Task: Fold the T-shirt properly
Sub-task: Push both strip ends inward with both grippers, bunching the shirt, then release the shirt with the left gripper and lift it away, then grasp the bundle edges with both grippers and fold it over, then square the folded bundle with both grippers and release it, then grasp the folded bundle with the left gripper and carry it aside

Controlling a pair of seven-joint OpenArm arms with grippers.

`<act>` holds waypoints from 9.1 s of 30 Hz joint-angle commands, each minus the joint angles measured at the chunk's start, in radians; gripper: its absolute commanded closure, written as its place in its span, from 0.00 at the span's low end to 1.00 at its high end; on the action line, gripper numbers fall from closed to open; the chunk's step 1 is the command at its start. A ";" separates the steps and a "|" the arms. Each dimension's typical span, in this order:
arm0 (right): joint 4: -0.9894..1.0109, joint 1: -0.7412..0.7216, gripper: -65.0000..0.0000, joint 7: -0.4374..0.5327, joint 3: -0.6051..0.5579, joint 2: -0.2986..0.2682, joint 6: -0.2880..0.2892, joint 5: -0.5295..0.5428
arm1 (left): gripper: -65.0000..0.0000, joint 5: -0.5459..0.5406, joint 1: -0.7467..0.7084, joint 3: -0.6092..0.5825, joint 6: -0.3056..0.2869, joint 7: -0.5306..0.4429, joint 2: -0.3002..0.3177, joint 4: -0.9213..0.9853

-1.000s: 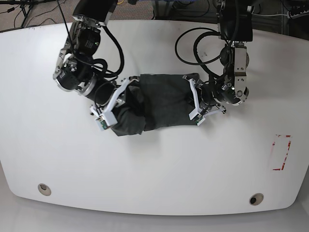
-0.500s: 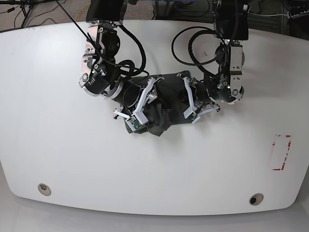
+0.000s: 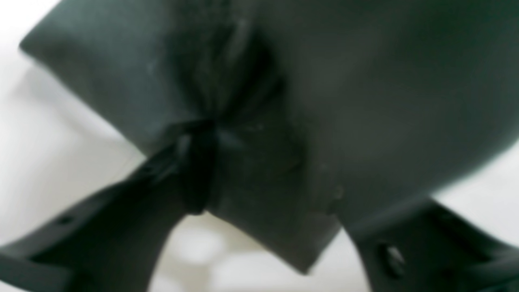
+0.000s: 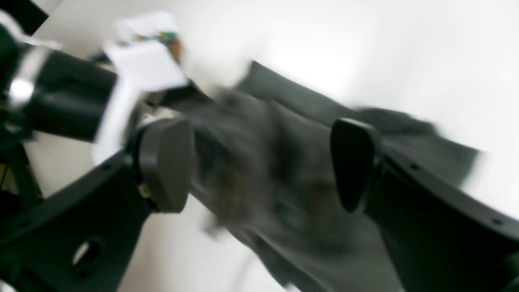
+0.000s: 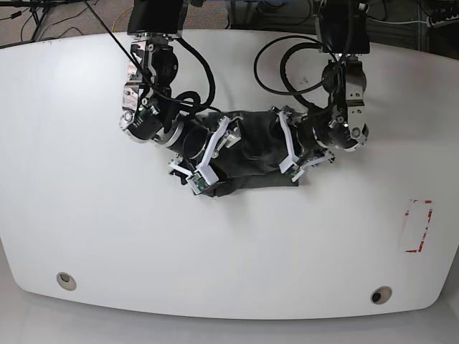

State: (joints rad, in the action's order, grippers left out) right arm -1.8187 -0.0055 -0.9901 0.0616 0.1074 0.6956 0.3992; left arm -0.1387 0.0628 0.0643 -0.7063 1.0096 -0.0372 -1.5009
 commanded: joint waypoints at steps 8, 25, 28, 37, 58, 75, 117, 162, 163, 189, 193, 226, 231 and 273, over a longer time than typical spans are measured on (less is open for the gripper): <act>-0.062 -0.018 0.23 0.024 -0.003 0.007 0.003 0.025 | 0.44 -0.233 0.056 0.099 0.008 0.122 0.059 -0.114; -0.056 -0.024 0.23 0.024 -0.003 0.004 0.003 0.019 | 0.44 -0.711 0.072 0.544 0.008 0.223 0.438 -0.232; -0.056 -0.038 0.23 0.024 -0.004 0.005 0.003 0.019 | 0.44 -0.734 0.050 0.621 0.008 0.223 0.532 -0.183; -0.005 -0.084 0.23 0.026 -0.084 0.007 0.003 0.017 | 0.44 -0.727 -0.021 0.793 0.008 0.217 0.707 -0.013; 0.193 -0.224 0.27 0.195 -0.234 -0.099 -0.023 0.016 | 0.44 -0.634 -0.105 0.529 0.008 0.142 0.529 -0.180; 0.328 -0.264 0.92 0.327 -0.237 -0.271 -0.064 0.014 | 0.64 -0.011 -0.133 0.101 0.008 -0.077 0.135 -0.386; 0.284 0.135 0.92 0.624 -0.059 -0.340 -0.017 0.016 | 0.66 0.135 0.285 -0.151 0.008 -0.105 0.122 0.027; 0.560 -0.063 0.92 0.646 -0.059 -0.177 -0.098 -0.073 | 0.66 0.136 -0.082 -0.065 0.008 -0.125 0.052 -0.080; 0.551 -0.044 0.92 0.650 -0.059 -0.177 -0.098 -0.084 | 0.66 0.136 -0.065 -0.065 0.008 -0.133 0.052 -0.056; 0.156 0.123 0.92 0.523 -0.050 -0.188 -0.106 -0.085 | 0.66 0.130 0.064 -0.065 0.008 -0.047 0.110 -0.172; 0.073 0.118 0.92 0.481 -0.050 -0.214 -0.107 -0.082 | 0.66 0.133 0.064 -0.064 0.008 -0.008 0.102 -0.280; -0.131 0.120 0.92 0.339 0.321 -0.219 -0.098 -0.081 | 0.51 0.136 -0.099 -0.350 0.448 -0.447 -0.030 -0.142; -0.129 0.123 0.92 0.339 0.333 -0.217 -0.096 -0.079 | 0.50 0.133 -0.108 -0.292 0.446 -0.476 -0.008 -0.023; -0.134 0.155 0.92 0.302 0.326 -0.243 -0.096 0.050 | 0.51 0.130 -0.091 0.027 0.047 -0.400 0.547 0.211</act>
State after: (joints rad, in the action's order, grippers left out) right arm -1.9301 0.1585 -0.7162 0.3843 -0.1291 0.5953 0.4263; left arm -0.1261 0.0055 0.0608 -0.6456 0.4751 0.4625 -1.3067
